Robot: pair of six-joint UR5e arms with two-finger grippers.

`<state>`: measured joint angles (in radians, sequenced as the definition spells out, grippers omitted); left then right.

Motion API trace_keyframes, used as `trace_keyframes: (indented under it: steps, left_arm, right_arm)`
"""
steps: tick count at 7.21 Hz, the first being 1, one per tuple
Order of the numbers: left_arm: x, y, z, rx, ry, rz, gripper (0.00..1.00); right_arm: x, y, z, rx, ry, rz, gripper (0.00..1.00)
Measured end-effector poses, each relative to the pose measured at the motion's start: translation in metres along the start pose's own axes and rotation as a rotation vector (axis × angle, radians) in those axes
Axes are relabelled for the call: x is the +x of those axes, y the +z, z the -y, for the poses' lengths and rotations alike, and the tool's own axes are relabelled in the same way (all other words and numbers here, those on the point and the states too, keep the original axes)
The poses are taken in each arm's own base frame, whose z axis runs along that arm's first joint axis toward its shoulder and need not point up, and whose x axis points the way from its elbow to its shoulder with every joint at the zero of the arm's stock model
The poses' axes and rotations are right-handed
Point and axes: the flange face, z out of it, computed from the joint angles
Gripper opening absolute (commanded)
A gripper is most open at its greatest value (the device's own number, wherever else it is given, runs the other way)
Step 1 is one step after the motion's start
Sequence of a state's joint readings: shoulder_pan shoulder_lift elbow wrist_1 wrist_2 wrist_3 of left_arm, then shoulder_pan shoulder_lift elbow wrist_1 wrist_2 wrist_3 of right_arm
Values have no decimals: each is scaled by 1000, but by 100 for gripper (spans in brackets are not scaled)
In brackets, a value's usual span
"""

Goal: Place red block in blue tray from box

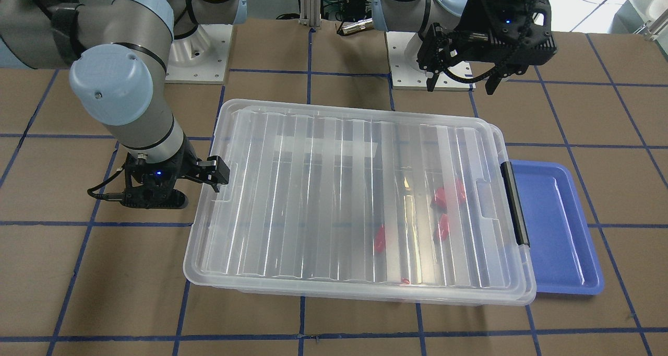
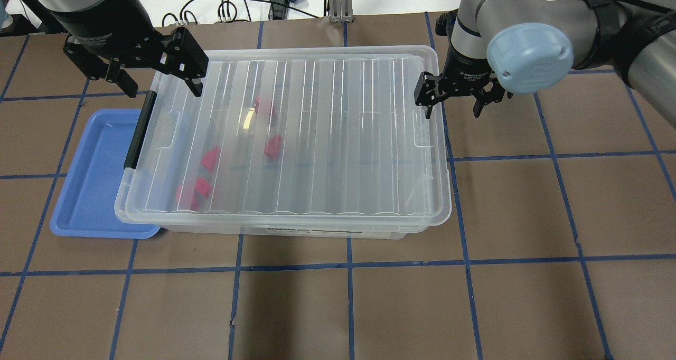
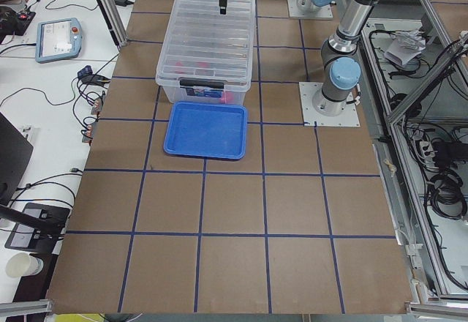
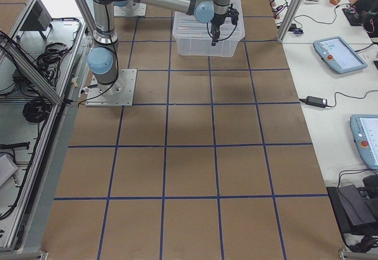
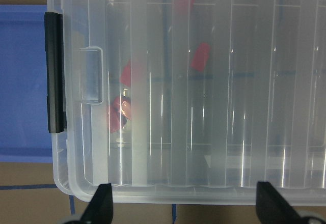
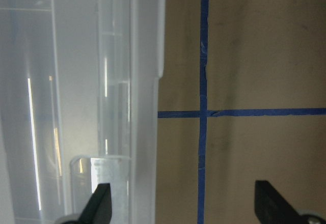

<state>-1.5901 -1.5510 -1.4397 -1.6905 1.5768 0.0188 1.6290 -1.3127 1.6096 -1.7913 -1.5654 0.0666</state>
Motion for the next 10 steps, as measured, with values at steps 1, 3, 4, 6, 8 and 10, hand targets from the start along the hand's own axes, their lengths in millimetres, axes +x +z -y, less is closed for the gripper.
trace_keyframes:
  steps: [1,3,4,6,8,10]
  left_arm:
    - [0,-1,-1,2,1,0,100]
    - [1,-1,-4,2,3,-1,100]
    - [1,0,-5,1,3,-1,100]
    - [1,0,-4,0,3,-2,100]
    - [2,1,-2,-2,0,-4,100]
    - [1,20,13,-24,-6,-9,100]
  right_arm:
    - [1,3,-1,-7,0,-2,100]
    - [7,6,1,-13,4,-12,100]
    - [14,7,2,-12,5,-35,100]
    - [34,4,6,-8,15,-69,100]
    - [52,0,7,-3,37,-95,100]
    - [65,-4,8,4,57,-110,100]
